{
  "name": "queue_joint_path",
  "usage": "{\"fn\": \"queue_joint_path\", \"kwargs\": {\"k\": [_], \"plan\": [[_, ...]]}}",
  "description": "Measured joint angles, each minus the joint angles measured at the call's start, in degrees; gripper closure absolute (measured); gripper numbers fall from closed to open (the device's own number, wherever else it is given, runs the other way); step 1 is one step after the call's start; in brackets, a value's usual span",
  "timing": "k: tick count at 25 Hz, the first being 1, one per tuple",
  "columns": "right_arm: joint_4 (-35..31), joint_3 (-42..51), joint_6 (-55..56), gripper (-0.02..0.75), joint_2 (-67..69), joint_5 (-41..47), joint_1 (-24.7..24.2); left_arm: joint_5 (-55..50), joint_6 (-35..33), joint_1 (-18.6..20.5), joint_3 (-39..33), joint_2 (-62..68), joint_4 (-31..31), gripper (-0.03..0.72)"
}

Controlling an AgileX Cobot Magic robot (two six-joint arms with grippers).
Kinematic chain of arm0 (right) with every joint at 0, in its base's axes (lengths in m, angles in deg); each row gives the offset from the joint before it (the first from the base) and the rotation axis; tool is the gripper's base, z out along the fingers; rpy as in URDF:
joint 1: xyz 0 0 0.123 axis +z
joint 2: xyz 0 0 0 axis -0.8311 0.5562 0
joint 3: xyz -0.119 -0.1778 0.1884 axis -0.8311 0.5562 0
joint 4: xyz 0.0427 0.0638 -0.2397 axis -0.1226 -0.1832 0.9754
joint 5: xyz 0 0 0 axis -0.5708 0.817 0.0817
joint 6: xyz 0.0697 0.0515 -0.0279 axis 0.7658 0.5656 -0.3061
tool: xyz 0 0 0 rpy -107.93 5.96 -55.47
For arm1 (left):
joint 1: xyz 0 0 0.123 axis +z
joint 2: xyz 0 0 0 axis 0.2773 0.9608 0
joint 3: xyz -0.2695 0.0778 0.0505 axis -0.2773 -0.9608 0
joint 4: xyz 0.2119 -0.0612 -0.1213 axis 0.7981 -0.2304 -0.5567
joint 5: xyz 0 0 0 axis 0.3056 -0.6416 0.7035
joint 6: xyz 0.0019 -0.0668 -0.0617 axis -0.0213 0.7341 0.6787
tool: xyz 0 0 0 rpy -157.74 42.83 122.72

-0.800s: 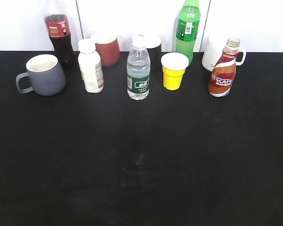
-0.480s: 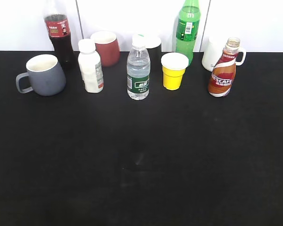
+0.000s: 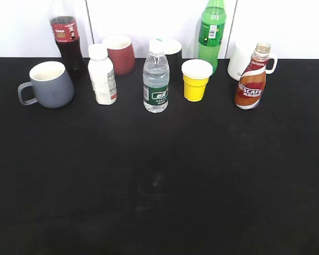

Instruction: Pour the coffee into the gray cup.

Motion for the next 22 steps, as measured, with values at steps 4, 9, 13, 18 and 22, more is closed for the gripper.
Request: {"fn": "queue_joint_path", "kwargs": {"k": [4, 9, 13, 18, 22], "plan": [[0.0, 0.0, 0.0, 0.15, 0.0, 0.0, 0.0, 23.57, 0.0, 0.0, -3.07, 18.21, 0.0, 0.097], [0.0, 0.0, 0.0, 0.15, 0.0, 0.0, 0.0, 48.93, 0.0, 0.02, -12.21, 43.35, -1.15, 0.097], [0.0, 0.0, 0.0, 0.15, 0.0, 0.0, 0.0, 66.41, 0.0, 0.02, -12.38, 64.26, -1.32, 0.097], [0.0, 0.0, 0.0, 0.15, 0.0, 0.0, 0.0, 86.36, 0.0, 0.02, -10.34, 89.7, -2.47, 0.097], [0.0, 0.0, 0.0, 0.15, 0.0, 0.0, 0.0, 88.36, 0.0, 1.18, -3.72, 100.12, -6.38, 0.097]]}}
